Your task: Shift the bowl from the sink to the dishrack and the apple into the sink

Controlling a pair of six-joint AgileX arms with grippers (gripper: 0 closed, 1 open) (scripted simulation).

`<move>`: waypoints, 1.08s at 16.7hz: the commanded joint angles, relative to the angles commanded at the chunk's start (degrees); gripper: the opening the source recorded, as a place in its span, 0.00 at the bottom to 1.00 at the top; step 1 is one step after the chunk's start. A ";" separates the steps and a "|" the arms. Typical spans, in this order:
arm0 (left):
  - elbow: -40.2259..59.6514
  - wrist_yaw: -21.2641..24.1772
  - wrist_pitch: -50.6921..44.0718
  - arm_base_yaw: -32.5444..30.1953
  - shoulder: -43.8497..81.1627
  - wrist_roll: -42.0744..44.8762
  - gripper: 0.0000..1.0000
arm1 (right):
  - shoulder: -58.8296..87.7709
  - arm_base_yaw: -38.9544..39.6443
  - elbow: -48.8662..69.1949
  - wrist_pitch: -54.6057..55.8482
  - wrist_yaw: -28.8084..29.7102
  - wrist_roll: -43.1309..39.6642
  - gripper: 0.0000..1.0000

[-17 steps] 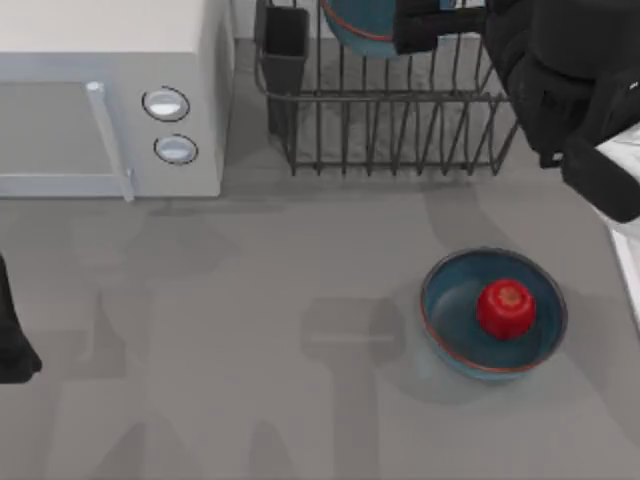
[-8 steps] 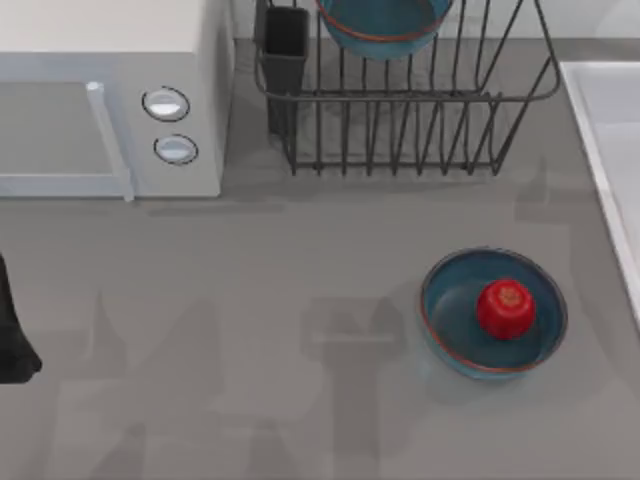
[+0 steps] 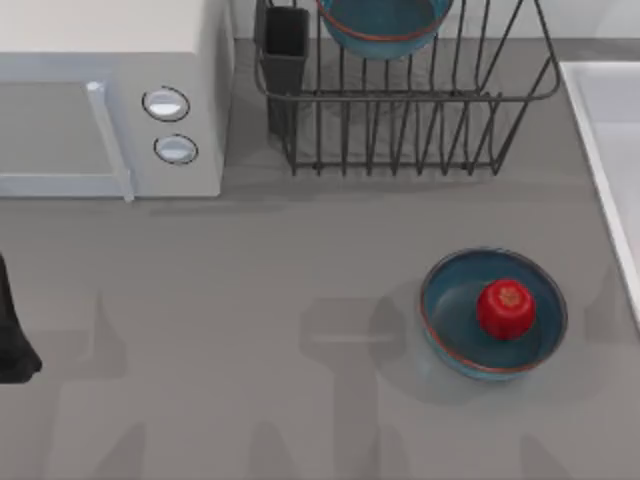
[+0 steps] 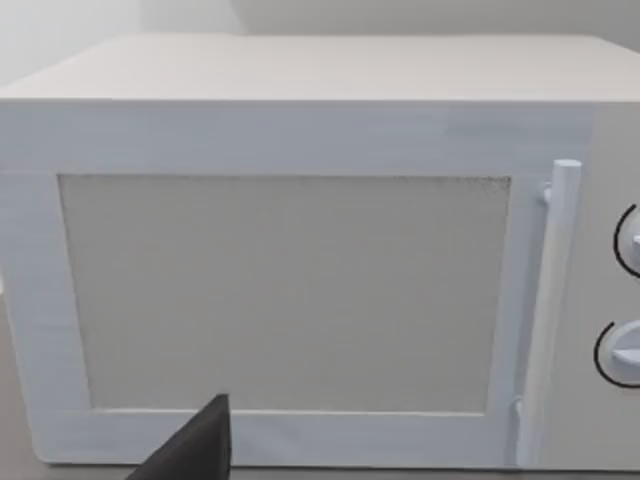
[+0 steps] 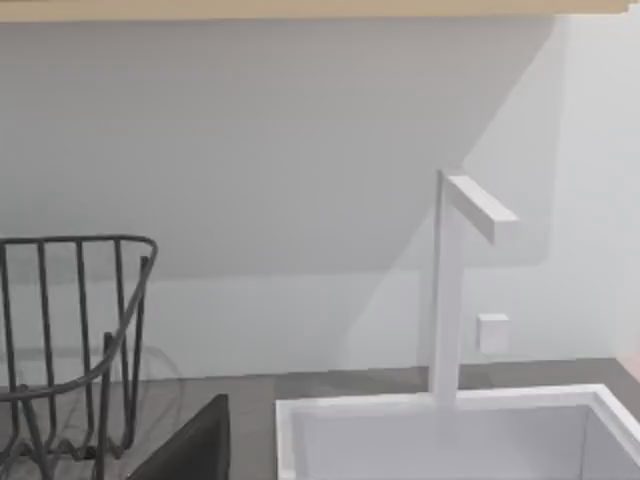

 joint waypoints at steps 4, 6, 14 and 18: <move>0.00 0.00 0.00 0.00 0.00 0.00 1.00 | -9.45 -3.07 -7.91 -5.32 -7.19 -0.20 1.00; 0.00 0.00 0.00 0.00 0.00 0.00 1.00 | -10.66 -3.13 -8.89 -6.15 -8.26 -0.26 1.00; 0.00 0.00 0.00 0.00 0.00 0.00 1.00 | -10.66 -3.13 -8.89 -6.15 -8.26 -0.26 1.00; 0.00 0.00 0.00 0.00 0.00 0.00 1.00 | -10.66 -3.13 -8.89 -6.15 -8.26 -0.26 1.00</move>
